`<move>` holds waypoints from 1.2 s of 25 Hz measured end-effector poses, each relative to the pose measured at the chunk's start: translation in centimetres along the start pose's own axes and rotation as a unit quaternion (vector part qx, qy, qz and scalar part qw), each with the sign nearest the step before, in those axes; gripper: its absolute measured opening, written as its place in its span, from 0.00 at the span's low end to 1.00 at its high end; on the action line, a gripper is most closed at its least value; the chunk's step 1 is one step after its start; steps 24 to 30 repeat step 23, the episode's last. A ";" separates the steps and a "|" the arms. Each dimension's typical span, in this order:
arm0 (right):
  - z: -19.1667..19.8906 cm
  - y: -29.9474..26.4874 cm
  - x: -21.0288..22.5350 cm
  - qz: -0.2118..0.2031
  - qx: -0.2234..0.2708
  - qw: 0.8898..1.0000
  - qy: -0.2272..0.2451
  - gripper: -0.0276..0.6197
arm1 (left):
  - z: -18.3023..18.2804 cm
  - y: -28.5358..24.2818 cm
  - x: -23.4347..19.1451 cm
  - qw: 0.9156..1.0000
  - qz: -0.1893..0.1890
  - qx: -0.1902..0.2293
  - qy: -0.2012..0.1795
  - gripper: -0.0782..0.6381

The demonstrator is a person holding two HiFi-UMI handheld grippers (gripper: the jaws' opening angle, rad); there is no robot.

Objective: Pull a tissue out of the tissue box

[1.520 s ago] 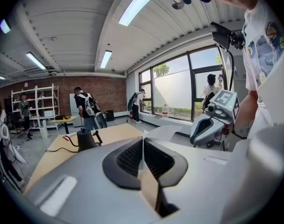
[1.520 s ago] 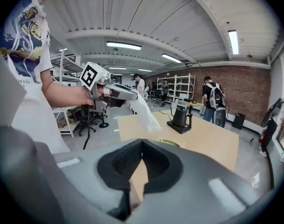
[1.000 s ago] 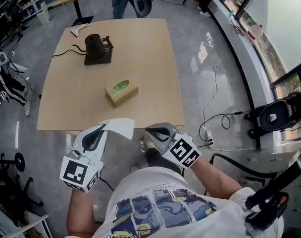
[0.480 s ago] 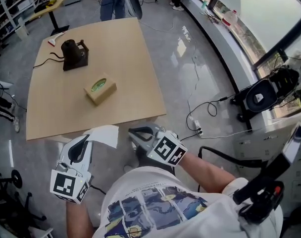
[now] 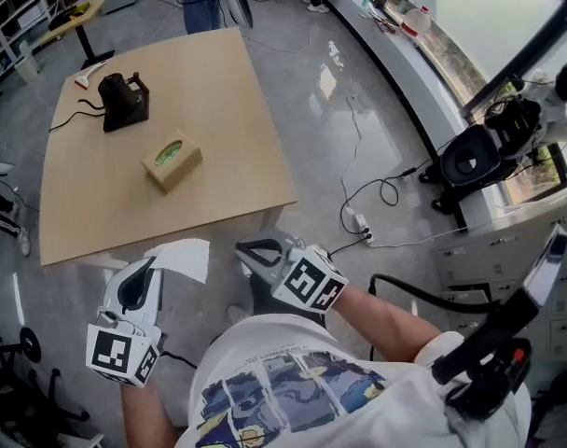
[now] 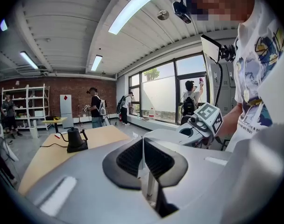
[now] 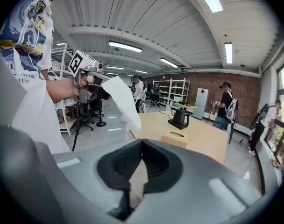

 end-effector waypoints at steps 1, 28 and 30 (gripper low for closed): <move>0.2 0.1 0.0 0.001 -0.002 1.000 0.000 0.05 | 0.0 -0.2 0.1 1.000 0.001 0.000 0.000 0.12; 1.8 0.3 -1.7 0.012 -0.021 0.999 -0.043 0.05 | 1.0 -0.4 0.6 0.999 0.038 -0.018 0.007 0.12; 1.8 0.3 -1.7 0.012 -0.021 0.999 -0.043 0.05 | 1.0 -0.4 0.6 0.999 0.038 -0.018 0.007 0.12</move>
Point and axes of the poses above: the fingertips, and each gripper's own axes: y backward along the fingers, x to its right, z out of its underside, the point moved 4 cm from there along y, backward along the fingers, and after that the axes turned 6 degrees about -y, right-handed, at the moved point
